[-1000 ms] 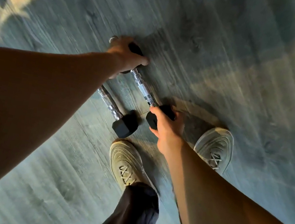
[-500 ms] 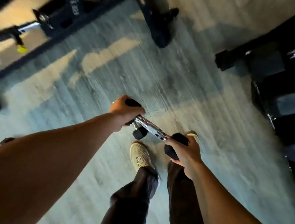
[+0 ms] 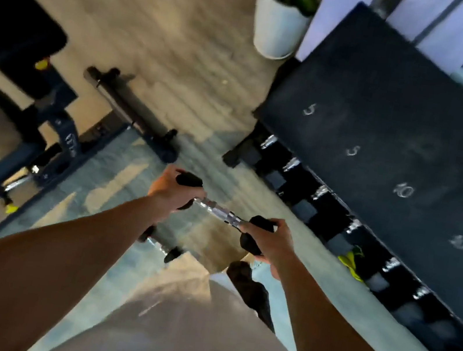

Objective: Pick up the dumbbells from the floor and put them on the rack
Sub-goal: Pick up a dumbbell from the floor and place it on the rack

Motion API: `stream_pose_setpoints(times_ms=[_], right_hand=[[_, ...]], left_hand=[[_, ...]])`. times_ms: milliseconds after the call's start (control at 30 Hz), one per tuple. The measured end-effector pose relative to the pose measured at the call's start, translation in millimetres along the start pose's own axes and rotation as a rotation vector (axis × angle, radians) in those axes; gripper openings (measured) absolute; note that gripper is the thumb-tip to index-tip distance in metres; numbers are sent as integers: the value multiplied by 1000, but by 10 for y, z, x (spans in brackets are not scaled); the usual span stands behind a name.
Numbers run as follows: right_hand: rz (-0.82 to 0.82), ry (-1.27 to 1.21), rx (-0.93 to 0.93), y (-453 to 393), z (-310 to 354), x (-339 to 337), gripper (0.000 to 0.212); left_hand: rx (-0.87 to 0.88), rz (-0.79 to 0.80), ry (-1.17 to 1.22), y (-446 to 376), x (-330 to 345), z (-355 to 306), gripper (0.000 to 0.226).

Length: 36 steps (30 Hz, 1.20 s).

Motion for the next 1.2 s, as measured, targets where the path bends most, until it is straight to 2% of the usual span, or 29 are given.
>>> stream_pose_setpoints(times_ms=[133,233,333,467,567,700,900,1033,1200], right_hand=[[-37,-110,-11,176,173,-602,57],[-35,-130,-34,192,288,-1006,64],[-85,-191,-63,179,384,-1402,58],[-75,-232,-88,94,524,-1613,72],[-64,-322,-96,13,640,-1614,87],[-29,-382,-72,-87,885,-1506,77],[-70,-484,-11,-471,1398,-1189,74],[-125,-456,42,-851,1718,-973,93],[-94,-407,56,-1288,1968,-890,76]], left_hand=[[90,22,-101,257,429,-722,65],[136,-7,-209,360,754,-1236,67],[193,-1,-300,334,1109,-1726,68],[239,69,-358,330,1387,-2243,57],[281,80,-461,285,1484,-2643,53],[347,70,-626,147,1569,-3166,50],[481,155,-945,-312,1785,-3909,47],[575,249,-1091,-734,1940,-4287,50],[641,331,-1301,-1264,2166,-4547,60]])
Point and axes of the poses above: each hand's wrist, its own y-axis away from the middle knuckle, its own x-axis out of the palm, z = x × y, the point moved 5 cm from there along -y, towards the middle knuckle, and after that the axes turned 13 degrees about z, right-handed, at the moved point
